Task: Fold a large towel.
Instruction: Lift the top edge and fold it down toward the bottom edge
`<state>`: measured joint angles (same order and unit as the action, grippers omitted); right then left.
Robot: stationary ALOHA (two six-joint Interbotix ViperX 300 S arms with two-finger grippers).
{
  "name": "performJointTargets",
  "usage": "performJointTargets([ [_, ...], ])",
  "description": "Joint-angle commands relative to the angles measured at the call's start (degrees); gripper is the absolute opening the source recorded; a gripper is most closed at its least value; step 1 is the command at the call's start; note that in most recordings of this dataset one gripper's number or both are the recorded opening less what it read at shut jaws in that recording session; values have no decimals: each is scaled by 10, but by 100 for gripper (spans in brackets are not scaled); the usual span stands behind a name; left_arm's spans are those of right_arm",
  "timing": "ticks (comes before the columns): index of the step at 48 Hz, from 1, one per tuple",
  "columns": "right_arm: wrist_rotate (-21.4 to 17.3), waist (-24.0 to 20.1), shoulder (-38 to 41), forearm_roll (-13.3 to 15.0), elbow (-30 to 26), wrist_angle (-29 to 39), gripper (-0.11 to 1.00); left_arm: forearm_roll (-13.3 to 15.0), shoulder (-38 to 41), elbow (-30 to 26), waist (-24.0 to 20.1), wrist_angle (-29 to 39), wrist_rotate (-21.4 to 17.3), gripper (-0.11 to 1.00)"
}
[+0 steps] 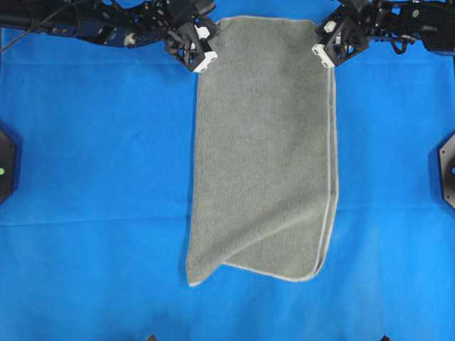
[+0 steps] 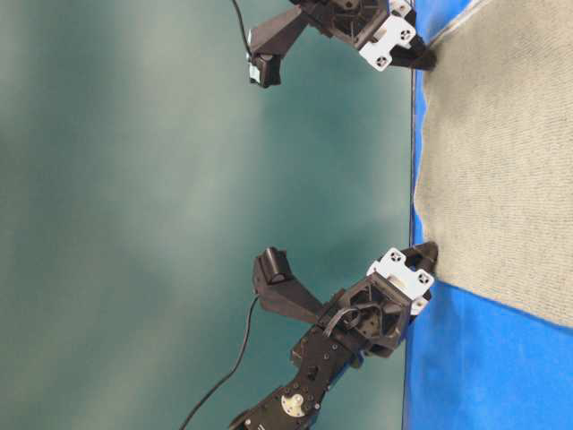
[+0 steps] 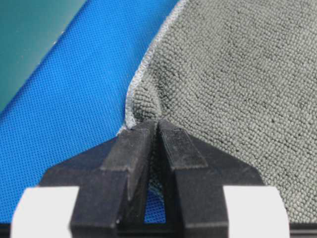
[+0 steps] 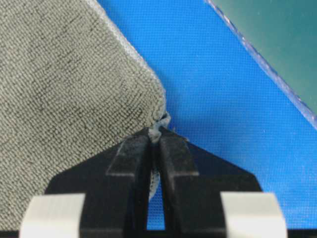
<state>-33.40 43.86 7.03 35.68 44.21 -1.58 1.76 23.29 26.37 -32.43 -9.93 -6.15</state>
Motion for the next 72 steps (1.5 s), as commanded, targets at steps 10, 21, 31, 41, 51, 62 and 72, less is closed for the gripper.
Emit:
performJointTargets([
  [10,0,-6,-56,2,-21,7,4,-2,-88,-11,-11,40,-56,3],
  [21,5,11,-102,18,-75,55,4,-2,-142,-27,-66,52,-98,3],
  [31,4,16,-125,59,-135,111,4,-2,-166,-46,-90,88,-113,3],
  [41,3,-26,-173,58,-118,127,4,-2,-250,-5,-49,120,-123,3],
  [51,-3,-133,-256,58,-55,192,4,-2,-344,98,22,125,-134,3],
  [62,-21,-280,-330,18,28,253,4,1,-421,209,130,120,-115,3],
  [72,-68,-366,-324,-33,83,248,4,1,-420,296,214,62,-26,3],
])
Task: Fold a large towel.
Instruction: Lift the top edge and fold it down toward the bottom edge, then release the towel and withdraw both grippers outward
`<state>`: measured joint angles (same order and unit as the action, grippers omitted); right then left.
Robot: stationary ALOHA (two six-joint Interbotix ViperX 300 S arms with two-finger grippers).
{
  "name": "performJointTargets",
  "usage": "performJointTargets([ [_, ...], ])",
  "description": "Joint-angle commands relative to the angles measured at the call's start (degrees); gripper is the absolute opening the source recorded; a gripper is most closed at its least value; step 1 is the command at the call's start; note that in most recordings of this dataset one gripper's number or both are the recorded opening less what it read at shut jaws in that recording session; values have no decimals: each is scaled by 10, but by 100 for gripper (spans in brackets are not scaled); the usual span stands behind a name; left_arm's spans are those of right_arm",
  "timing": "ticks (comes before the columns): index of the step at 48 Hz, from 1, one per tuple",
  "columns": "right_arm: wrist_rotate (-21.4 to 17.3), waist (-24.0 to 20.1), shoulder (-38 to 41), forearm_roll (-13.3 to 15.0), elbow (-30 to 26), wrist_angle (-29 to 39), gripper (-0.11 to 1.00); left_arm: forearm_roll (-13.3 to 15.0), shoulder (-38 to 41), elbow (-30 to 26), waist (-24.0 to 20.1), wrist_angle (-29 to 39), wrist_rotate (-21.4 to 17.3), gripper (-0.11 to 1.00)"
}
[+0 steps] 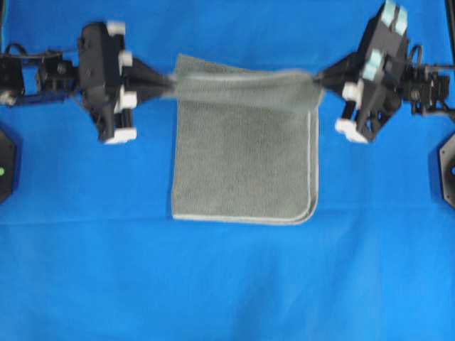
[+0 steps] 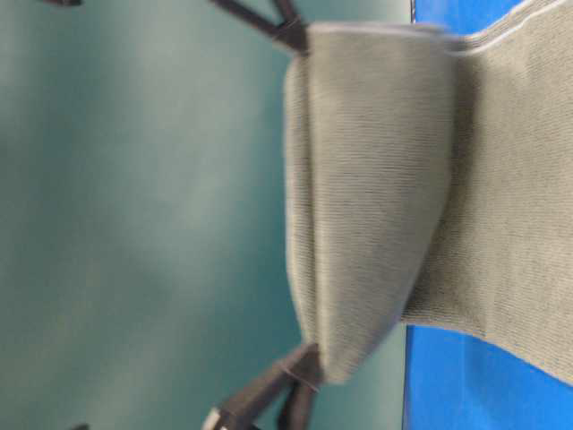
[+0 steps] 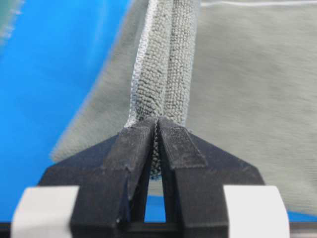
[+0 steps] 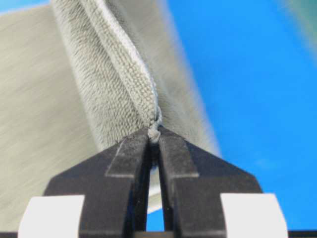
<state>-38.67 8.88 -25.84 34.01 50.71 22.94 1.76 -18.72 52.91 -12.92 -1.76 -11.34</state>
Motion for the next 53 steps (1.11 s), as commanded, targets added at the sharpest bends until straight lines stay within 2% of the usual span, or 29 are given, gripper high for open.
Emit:
performJointTargets([
  [1,-25,-25,11,-22,24,-5,4,3,4,39,25,-30,26,3],
  [8,-69,-66,53,-33,47,-49,4,5,55,78,105,-126,55,3],
  [12,-92,-83,74,-33,50,-63,4,6,93,77,146,-179,82,3],
  [17,-108,-95,89,-34,47,-74,4,6,146,64,178,-213,108,3],
  [27,-114,-107,101,-35,39,-92,4,6,214,26,186,-214,125,3],
  [43,-116,-118,116,-48,33,-106,6,5,206,20,182,-207,124,3],
  [45,-115,-123,120,-48,29,-106,12,5,199,20,183,-202,124,5],
  [47,-115,-130,124,-48,25,-106,25,4,189,20,183,-191,122,12],
  [53,-114,-150,127,-48,12,-92,60,4,147,17,183,-144,118,47],
])
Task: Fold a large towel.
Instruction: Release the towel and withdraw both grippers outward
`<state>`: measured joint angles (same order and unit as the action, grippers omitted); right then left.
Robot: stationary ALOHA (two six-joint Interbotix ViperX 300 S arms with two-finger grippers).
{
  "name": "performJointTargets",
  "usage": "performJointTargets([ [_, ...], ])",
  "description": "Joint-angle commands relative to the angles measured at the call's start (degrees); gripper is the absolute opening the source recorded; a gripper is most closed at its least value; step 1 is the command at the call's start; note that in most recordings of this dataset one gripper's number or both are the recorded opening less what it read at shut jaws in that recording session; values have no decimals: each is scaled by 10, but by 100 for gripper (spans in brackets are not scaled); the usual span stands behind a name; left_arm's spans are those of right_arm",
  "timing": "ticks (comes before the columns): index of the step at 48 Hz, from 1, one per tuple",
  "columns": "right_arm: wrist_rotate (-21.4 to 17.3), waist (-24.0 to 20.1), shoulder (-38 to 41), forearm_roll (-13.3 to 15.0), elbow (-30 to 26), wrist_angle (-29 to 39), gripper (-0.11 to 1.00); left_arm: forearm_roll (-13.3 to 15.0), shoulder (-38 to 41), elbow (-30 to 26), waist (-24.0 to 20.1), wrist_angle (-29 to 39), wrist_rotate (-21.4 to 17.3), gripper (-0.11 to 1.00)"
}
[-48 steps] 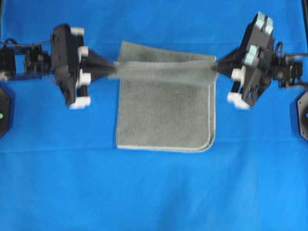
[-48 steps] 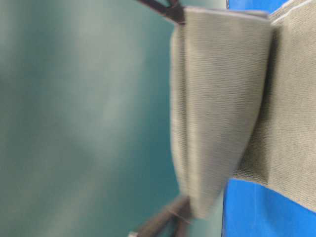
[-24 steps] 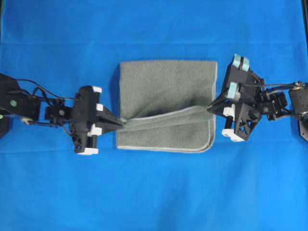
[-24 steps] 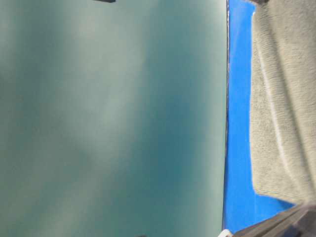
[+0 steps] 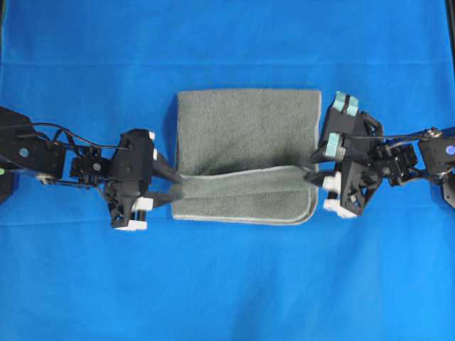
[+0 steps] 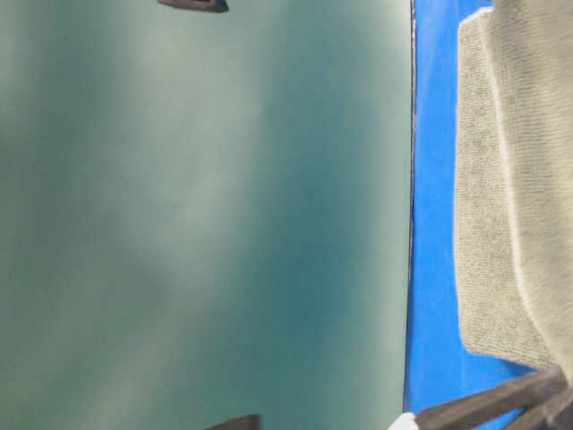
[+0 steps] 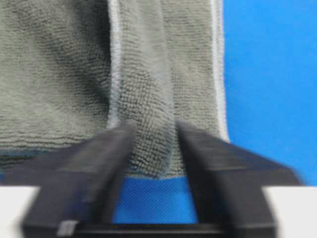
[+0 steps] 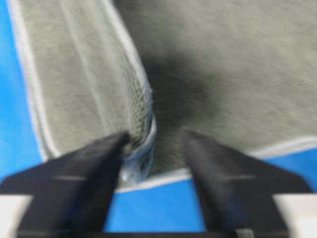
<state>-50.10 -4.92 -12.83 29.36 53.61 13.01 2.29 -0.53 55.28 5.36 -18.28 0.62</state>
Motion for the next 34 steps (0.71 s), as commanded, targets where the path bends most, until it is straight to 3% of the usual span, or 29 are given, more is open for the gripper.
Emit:
performJointTargets([
  [1,-1,-17,-5,-2,-18,12,64,-2,-43,-8,0,29,-2,53],
  [3,-1,-26,-9,-3,-25,28,67,-1,-58,-10,-1,44,-1,64],
  [7,-2,-44,-22,-3,-38,62,60,-1,-89,-11,1,72,1,78],
  [21,4,-101,-115,11,-83,145,60,-3,-244,-4,11,172,-7,78],
  [25,4,-101,-151,35,-81,159,60,-4,-300,0,11,189,-12,78],
  [34,-1,-100,-258,124,-60,201,60,-5,-433,23,0,225,-43,77],
])
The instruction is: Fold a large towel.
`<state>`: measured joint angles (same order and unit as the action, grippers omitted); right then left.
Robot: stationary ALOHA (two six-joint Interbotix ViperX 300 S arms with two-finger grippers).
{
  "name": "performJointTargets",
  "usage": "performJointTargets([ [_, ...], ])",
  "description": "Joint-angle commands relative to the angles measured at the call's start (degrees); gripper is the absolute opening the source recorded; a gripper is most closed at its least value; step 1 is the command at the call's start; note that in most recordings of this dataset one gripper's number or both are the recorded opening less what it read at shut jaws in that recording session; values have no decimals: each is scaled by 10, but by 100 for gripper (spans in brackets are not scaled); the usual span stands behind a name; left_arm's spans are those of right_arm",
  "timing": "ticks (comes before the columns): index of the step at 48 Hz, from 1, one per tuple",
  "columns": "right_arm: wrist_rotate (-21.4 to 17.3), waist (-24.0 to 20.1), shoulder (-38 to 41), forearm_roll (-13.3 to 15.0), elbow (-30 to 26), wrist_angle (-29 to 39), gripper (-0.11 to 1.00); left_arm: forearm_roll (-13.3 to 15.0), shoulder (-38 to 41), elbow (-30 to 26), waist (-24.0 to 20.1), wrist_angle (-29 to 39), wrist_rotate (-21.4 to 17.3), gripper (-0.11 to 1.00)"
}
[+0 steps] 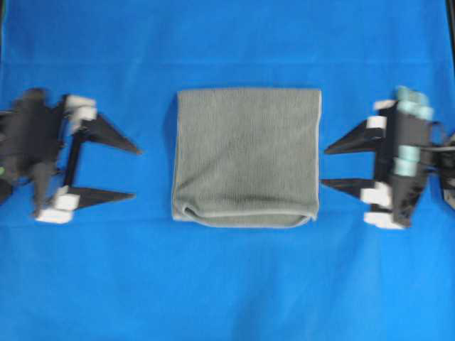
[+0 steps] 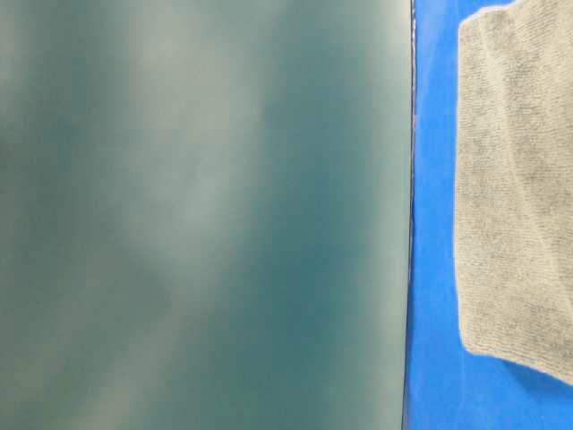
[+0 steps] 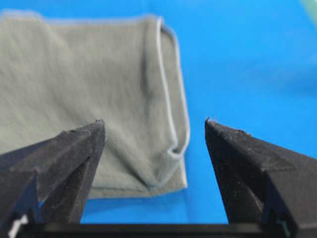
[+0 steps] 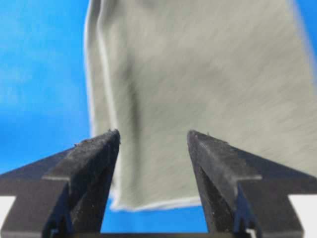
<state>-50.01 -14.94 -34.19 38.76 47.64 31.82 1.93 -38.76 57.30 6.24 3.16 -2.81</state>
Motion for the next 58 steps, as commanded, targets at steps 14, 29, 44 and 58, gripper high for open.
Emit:
performJointTargets([
  [14,-3,3,-228,100,60,61,60,-2,-230,62,-61,90,-47,77],
  [29,-55,29,-336,112,187,26,60,-2,-339,161,-115,92,-40,76],
  [44,-79,36,-317,113,205,6,60,3,-341,170,-117,84,-33,76],
  [58,-83,37,-314,113,206,8,59,4,-339,172,-109,86,-8,76],
])
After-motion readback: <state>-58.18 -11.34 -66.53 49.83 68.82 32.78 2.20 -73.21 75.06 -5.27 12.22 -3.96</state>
